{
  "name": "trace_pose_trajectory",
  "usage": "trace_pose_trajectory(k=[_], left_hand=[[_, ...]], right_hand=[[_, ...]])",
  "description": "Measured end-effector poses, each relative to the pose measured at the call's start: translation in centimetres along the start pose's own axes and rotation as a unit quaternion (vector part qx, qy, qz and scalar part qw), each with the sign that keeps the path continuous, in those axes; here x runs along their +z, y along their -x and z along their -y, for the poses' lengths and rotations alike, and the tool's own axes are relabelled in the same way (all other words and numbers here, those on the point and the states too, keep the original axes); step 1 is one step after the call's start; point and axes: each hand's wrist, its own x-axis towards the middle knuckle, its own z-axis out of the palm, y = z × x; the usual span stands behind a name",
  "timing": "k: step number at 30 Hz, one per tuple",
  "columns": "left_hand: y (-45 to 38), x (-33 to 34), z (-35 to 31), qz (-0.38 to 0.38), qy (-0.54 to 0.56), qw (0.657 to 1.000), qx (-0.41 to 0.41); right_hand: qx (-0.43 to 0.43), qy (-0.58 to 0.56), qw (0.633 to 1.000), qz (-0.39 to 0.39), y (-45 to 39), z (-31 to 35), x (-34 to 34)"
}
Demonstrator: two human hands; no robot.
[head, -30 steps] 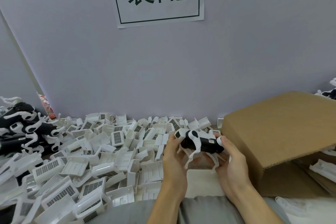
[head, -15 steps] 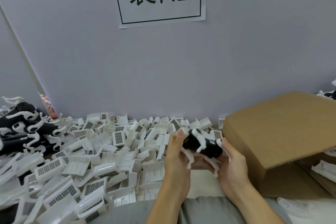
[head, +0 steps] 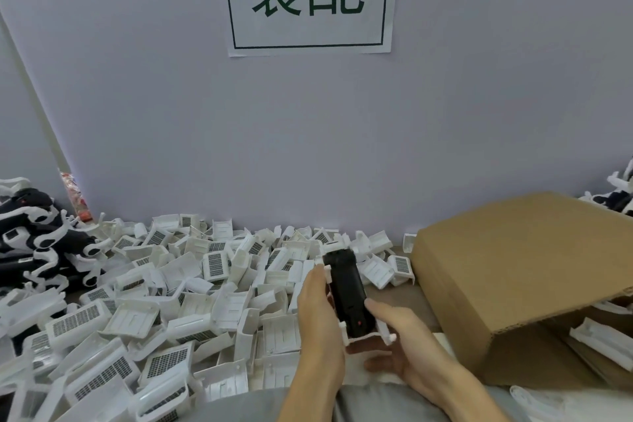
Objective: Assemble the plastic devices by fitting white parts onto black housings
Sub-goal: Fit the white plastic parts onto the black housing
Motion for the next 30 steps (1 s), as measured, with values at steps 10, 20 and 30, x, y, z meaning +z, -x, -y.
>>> trace_pose_trajectory(k=[10,20,30], left_hand=[[-0.4,0.0,0.9,0.043,-0.065,0.996,-0.043],[1.3,-0.4,1.4,0.01,0.018,0.997,-0.076],[2.3,0.0,1.3,-0.007,-0.24,0.964,0.116]], right_hand=[[0.028,0.056,0.997,0.046,1.9,1.1,-0.9],[0.03,0.091,0.995,-0.006,3.0,1.7,0.3],[-0.083,-0.211,0.973,-0.051,4.6,15.2,-4.5]])
